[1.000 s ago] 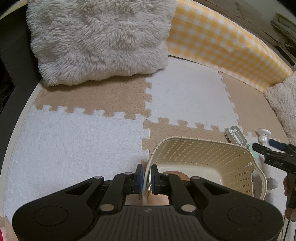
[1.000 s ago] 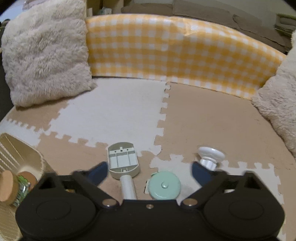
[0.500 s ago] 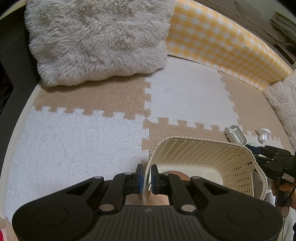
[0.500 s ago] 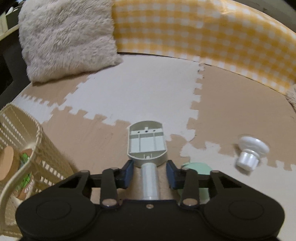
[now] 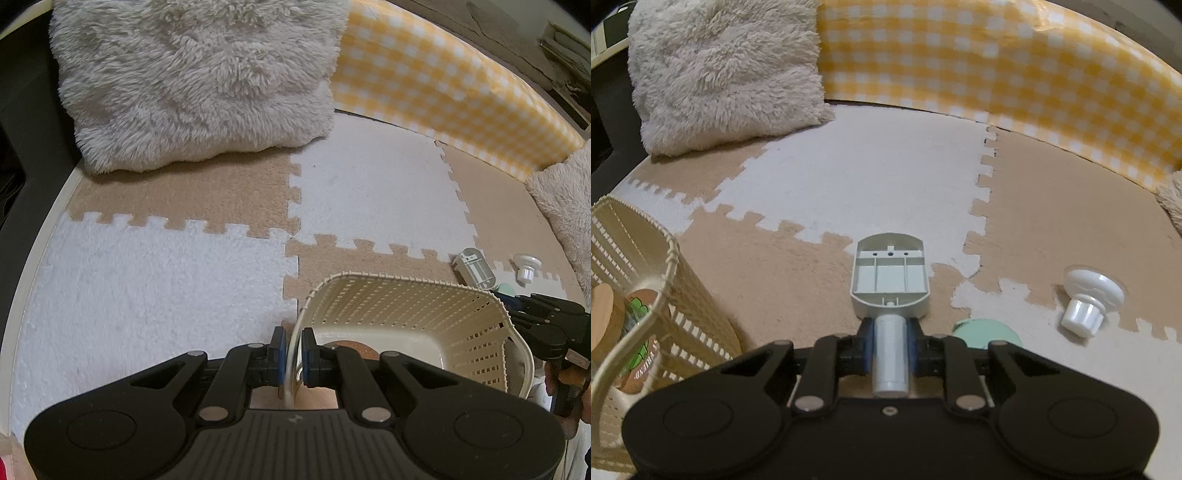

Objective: Organize rigid objects
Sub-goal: 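Close the right gripper on the holder's white cylinder and lift, then carry the grey holder into the basket and release it with the right gripper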

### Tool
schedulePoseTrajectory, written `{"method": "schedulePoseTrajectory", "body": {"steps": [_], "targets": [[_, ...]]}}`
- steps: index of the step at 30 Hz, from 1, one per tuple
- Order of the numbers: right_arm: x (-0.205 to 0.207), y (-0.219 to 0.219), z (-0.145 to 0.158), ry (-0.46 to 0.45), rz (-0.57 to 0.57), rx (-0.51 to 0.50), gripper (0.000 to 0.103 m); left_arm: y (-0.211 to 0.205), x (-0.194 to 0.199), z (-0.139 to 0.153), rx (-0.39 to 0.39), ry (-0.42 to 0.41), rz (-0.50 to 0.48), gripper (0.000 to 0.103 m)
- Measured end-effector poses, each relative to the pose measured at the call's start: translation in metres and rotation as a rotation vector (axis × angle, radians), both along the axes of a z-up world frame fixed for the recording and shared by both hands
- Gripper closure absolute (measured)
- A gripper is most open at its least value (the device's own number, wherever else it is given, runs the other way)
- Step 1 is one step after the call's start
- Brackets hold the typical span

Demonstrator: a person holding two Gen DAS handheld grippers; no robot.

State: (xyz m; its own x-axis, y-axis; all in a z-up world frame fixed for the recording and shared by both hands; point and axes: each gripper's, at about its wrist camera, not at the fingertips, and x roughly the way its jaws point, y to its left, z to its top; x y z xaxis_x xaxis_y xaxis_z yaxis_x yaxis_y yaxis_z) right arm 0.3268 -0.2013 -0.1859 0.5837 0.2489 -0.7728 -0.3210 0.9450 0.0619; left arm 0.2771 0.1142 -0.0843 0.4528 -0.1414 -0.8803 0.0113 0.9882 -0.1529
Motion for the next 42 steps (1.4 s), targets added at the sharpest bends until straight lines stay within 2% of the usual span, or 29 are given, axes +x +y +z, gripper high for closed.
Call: {"method": "schedulePoseTrajectory", "body": {"steps": [5, 14, 20, 26, 31, 35, 42], "targets": [[-0.005, -0.008, 0.022, -0.057, -0.043, 0.053, 0.084, 0.001, 0.0, 0.0, -0.005, -0.001, 0.003, 0.095], [-0.028, -0.003, 0.084, -0.16, -0.05, 0.193, 0.084, 0.002, -0.001, 0.0, -0.008, -0.001, 0.005, 0.095], [-0.055, 0.013, 0.114, -0.195, 0.013, 0.24, 0.084, 0.002, -0.001, -0.001, -0.008, -0.003, 0.007, 0.095], [-0.076, 0.041, 0.121, -0.142, 0.129, 0.279, 0.084, 0.002, -0.002, 0.0, -0.009, -0.003, 0.009, 0.095], [-0.081, 0.07, 0.107, -0.037, 0.247, 0.244, 0.084, 0.002, -0.002, 0.0, -0.012, -0.002, 0.01, 0.095], [-0.08, 0.091, 0.089, 0.039, 0.315, 0.172, 0.084, 0.003, -0.002, 0.0, -0.012, -0.002, 0.009, 0.095], [-0.066, 0.127, 0.077, 0.087, 0.504, 0.009, 0.084, 0.004, -0.002, 0.0, -0.021, -0.001, 0.011, 0.095]]}}
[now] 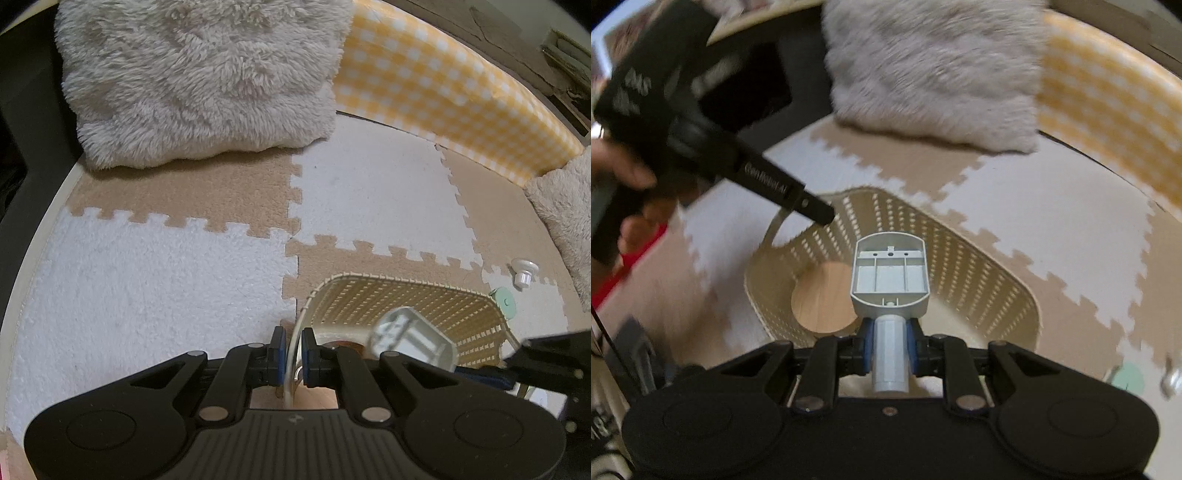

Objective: Organize rigid objects
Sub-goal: 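Carry the grey holder into the basket and release it with the right gripper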

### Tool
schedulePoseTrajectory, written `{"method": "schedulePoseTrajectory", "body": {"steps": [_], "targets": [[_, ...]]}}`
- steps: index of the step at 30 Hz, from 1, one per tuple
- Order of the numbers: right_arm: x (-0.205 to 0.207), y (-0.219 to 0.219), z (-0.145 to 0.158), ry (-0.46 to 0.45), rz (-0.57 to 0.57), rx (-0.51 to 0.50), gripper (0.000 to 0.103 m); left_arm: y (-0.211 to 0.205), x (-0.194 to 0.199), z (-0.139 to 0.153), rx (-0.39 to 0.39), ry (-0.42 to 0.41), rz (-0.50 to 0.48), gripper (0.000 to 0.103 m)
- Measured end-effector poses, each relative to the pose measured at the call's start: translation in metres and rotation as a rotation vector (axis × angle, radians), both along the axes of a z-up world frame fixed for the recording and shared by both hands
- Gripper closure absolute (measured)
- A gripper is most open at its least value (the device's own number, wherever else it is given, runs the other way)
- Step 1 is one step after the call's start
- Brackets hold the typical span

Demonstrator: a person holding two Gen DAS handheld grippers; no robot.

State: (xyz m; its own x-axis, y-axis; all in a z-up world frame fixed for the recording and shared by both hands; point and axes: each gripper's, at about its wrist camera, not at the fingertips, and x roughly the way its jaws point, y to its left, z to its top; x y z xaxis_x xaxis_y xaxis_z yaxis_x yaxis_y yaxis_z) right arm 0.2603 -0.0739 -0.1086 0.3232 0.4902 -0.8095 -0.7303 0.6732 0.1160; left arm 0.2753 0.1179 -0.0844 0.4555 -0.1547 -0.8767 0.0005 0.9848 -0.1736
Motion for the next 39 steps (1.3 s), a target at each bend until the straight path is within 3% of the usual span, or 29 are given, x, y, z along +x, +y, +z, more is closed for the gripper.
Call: {"method": "schedulePoseTrajectory", "body": {"steps": [11, 14, 18, 21, 28, 32, 39], "targets": [[0.031, 0.036, -0.021, 0.022, 0.162, -0.153, 0.083, 0.002, 0.001, 0.0, -0.009, 0.0, 0.001, 0.095], [0.034, 0.03, -0.026, -0.009, 0.124, -0.179, 0.083, 0.002, 0.001, 0.0, -0.008, 0.0, 0.0, 0.095], [0.046, 0.016, -0.028, 0.01, 0.023, -0.143, 0.082, 0.002, 0.001, 0.0, -0.008, -0.001, -0.001, 0.095], [0.045, 0.013, -0.028, 0.015, 0.01, -0.127, 0.082, 0.002, 0.001, 0.0, -0.008, -0.001, -0.001, 0.095], [0.038, 0.004, -0.019, 0.029, -0.037, -0.087, 0.07, 0.001, 0.0, 0.0, -0.005, -0.002, 0.0, 0.095], [0.035, -0.003, -0.014, 0.053, -0.098, -0.056, 0.057, 0.001, 0.0, 0.0, -0.004, -0.002, 0.0, 0.095], [0.022, -0.015, -0.002, 0.059, -0.154, -0.011, 0.05, 0.001, 0.0, 0.0, -0.007, -0.002, 0.001, 0.095]]}}
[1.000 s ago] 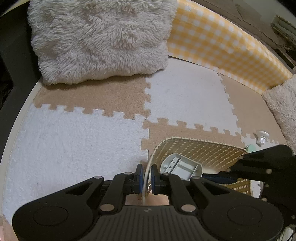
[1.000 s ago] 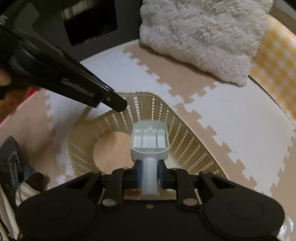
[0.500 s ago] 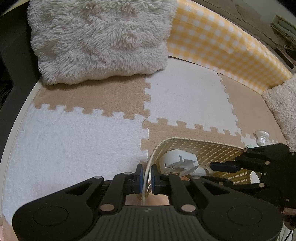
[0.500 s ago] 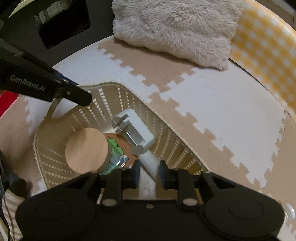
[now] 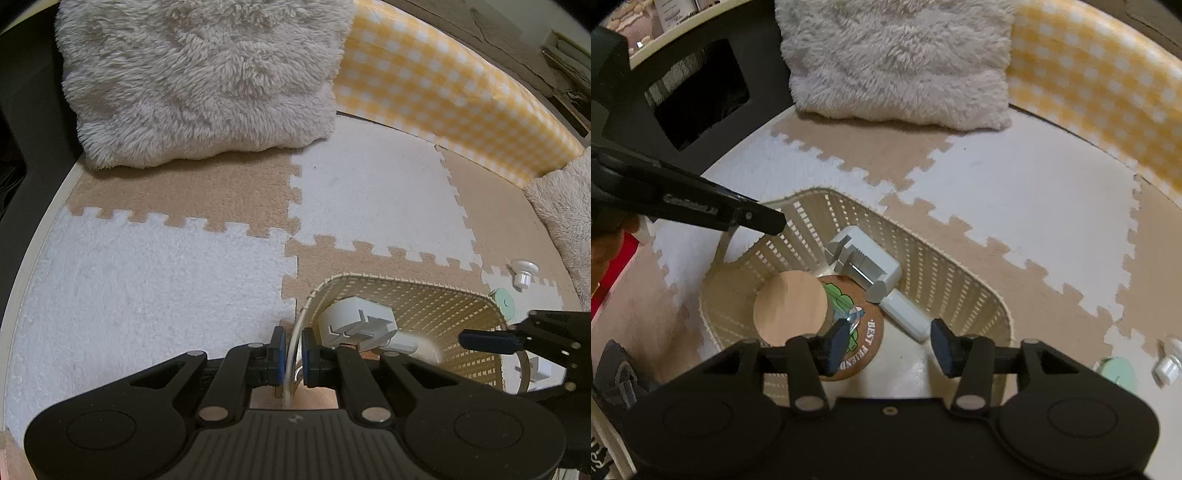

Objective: Organize rigid objects
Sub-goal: 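Carry the grey holder into the basket and release it with the right gripper, then move the right tool to the white egg-shaped object and grasp it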

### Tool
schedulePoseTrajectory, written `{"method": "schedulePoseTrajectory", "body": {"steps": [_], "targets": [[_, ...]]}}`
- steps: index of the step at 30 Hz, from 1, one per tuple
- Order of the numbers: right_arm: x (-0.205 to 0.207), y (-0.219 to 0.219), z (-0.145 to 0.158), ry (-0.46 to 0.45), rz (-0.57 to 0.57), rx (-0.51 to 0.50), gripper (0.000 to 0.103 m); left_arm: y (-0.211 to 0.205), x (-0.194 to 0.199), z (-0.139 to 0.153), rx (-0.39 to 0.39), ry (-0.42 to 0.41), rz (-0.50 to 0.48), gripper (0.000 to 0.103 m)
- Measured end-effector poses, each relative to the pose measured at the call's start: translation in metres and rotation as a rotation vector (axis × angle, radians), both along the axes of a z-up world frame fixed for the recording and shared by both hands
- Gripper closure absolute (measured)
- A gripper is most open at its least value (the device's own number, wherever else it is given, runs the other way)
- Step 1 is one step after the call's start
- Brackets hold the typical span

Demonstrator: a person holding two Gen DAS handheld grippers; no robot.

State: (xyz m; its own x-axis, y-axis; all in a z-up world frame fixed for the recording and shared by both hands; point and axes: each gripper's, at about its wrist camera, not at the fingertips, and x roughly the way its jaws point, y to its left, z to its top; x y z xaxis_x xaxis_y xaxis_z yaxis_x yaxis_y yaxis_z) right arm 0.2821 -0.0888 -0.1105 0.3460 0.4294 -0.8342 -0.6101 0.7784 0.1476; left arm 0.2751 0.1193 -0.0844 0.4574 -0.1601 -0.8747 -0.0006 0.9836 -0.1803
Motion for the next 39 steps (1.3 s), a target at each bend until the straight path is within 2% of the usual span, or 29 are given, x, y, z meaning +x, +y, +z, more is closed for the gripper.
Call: {"method": "schedulePoseTrajectory", "body": {"steps": [2, 4, 11, 20, 22, 25, 28, 33, 39], "targets": [[-0.005, -0.003, 0.006, -0.01, -0.008, 0.005, 0.039, 0.0, 0.0, 0.0, 0.001, 0.0, 0.0, 0.095], [-0.01, -0.005, 0.012, -0.021, -0.014, 0.016, 0.035, 0.0, 0.0, 0.0, 0.001, 0.0, -0.001, 0.095], [-0.028, -0.013, 0.037, -0.043, -0.041, 0.079, 0.028, 0.0, 0.0, 0.0, 0.001, 0.0, -0.001, 0.095], [-0.051, -0.035, 0.069, -0.134, -0.125, 0.14, 0.017, 0.0, 0.0, 0.0, 0.001, 0.0, 0.0, 0.095], [-0.054, -0.045, 0.074, -0.161, -0.16, 0.15, 0.016, 0.0, 0.0, 0.0, 0.001, 0.0, 0.0, 0.095], [-0.058, -0.062, 0.079, -0.194, -0.229, 0.149, 0.006, 0.0, 0.0, 0.0, 0.001, 0.0, 0.0, 0.095], [-0.06, -0.08, 0.081, -0.227, -0.302, 0.152, 0.0, 0.0, 0.0, 0.0, 0.001, 0.0, 0.0, 0.095], [-0.061, -0.113, 0.075, -0.268, -0.444, 0.145, 0.0, -0.001, 0.0, 0.0, 0.001, 0.0, 0.0, 0.095], [-0.057, -0.148, 0.052, -0.245, -0.655, 0.09, 0.0, -0.001, 0.0, 0.0, 0.001, 0.0, 0.0, 0.095]]}}
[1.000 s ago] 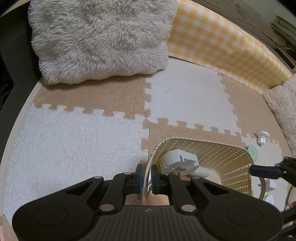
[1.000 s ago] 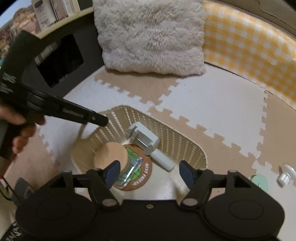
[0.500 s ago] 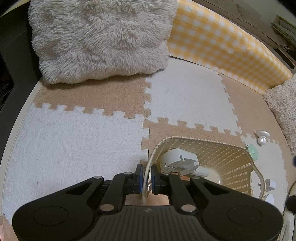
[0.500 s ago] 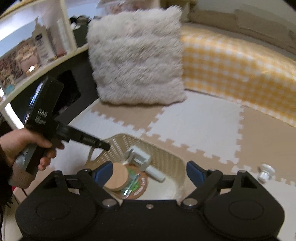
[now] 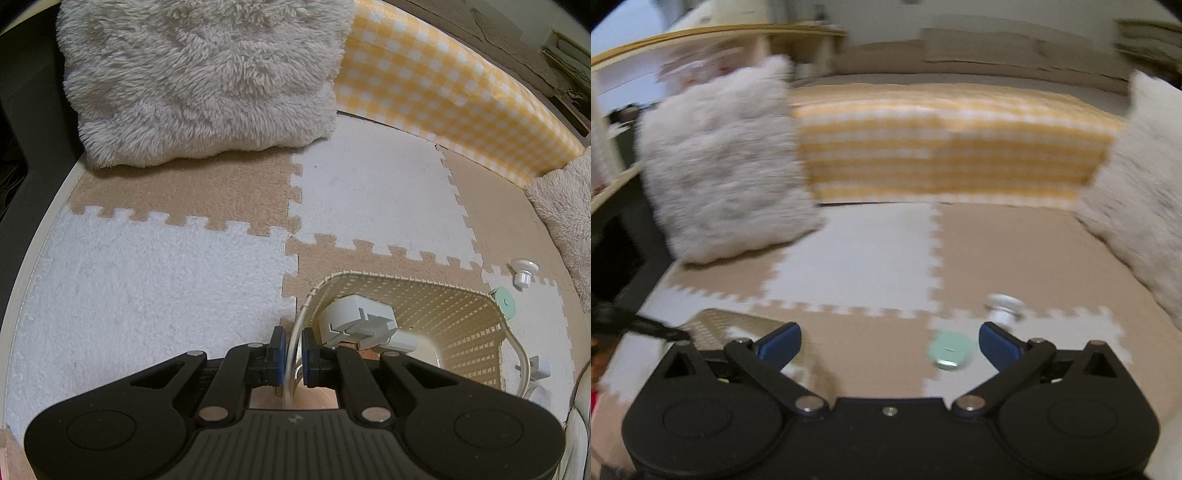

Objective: Organize rigid objects
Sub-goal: 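Move the right tool to the white egg-shaped object and grasp it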

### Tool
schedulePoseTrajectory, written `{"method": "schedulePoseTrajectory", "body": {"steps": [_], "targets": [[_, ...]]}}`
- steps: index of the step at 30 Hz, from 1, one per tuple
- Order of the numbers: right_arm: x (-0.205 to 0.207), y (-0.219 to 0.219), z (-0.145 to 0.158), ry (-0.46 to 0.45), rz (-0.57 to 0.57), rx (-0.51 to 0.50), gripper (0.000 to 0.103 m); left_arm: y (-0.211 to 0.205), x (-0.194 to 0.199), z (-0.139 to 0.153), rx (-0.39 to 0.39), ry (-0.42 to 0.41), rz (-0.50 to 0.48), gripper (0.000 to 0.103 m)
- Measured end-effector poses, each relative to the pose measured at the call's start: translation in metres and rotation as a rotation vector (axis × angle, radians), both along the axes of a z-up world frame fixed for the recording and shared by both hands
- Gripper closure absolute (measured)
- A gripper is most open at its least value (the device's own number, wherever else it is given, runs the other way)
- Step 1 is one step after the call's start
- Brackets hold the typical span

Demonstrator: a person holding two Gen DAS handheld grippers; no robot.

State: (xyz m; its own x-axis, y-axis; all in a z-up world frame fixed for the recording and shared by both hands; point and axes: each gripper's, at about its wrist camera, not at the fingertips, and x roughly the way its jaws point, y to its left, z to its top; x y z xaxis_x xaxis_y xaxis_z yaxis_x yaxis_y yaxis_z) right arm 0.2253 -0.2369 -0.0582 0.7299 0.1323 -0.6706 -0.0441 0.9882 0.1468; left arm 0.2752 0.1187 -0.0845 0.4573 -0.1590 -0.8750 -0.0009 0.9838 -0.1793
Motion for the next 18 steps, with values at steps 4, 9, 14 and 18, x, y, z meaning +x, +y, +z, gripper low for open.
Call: {"method": "schedulePoseTrajectory", "body": {"steps": [4, 9, 14, 18], "targets": [[0.003, -0.031, -0.023, 0.104, -0.194, 0.029, 0.0, 0.0, 0.0, 0.0, 0.0, 0.0, 0.0, 0.095], [0.001, -0.053, -0.055, 0.263, -0.348, 0.075, 0.0, 0.001, -0.001, 0.0, 0.003, 0.0, -0.002, 0.095], [-0.002, -0.063, -0.087, 0.395, -0.452, 0.081, 0.0, 0.002, -0.002, 0.0, 0.004, 0.0, -0.001, 0.095], [-0.002, -0.067, -0.108, 0.483, -0.48, 0.102, 0.0, 0.002, -0.002, 0.0, 0.004, 0.0, -0.001, 0.095]]}}
